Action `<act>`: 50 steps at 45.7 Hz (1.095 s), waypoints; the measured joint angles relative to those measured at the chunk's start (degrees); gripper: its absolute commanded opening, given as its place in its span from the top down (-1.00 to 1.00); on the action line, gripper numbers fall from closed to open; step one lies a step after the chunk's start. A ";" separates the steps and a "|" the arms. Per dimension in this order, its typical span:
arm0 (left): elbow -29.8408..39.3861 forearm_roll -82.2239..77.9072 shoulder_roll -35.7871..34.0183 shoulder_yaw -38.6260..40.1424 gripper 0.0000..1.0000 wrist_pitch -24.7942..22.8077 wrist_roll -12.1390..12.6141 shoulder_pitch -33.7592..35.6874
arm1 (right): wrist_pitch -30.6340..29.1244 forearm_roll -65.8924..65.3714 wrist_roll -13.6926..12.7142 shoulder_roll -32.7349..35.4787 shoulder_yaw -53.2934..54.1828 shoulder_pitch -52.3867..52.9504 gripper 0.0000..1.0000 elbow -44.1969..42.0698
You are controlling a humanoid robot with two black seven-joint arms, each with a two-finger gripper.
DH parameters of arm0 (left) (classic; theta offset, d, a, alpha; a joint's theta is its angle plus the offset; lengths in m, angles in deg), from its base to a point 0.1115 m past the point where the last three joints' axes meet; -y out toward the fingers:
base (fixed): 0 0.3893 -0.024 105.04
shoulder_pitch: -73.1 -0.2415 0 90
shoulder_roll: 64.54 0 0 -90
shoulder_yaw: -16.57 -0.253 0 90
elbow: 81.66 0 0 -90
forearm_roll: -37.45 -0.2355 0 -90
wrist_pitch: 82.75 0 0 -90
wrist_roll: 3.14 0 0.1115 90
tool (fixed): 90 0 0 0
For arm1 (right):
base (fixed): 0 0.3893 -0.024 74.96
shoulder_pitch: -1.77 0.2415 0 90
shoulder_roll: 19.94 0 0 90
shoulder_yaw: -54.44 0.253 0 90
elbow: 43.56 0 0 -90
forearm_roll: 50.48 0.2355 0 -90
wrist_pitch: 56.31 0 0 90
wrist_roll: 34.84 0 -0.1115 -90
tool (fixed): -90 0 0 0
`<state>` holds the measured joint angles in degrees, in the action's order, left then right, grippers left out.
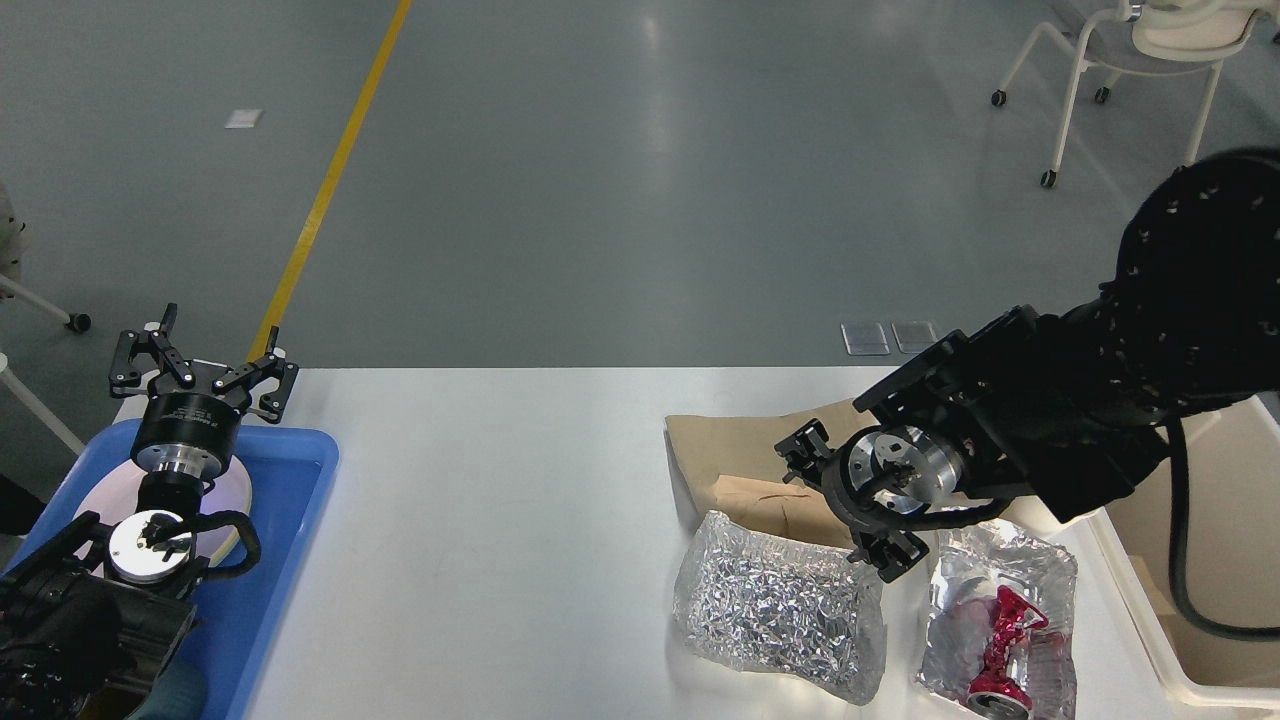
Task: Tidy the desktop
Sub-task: 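Lower the right gripper onto the brown paper bag and close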
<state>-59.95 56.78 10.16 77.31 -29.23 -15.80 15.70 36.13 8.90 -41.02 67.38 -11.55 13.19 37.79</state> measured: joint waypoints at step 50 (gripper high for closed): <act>0.00 0.00 0.00 0.00 -0.94 0.00 0.01 0.00 | 15.15 12.48 -1.28 0.27 12.00 -24.99 0.68 -29.69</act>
<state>-59.95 56.78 10.17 77.31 -29.23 -15.79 15.70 51.28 21.38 -42.30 67.65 0.46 -11.80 8.10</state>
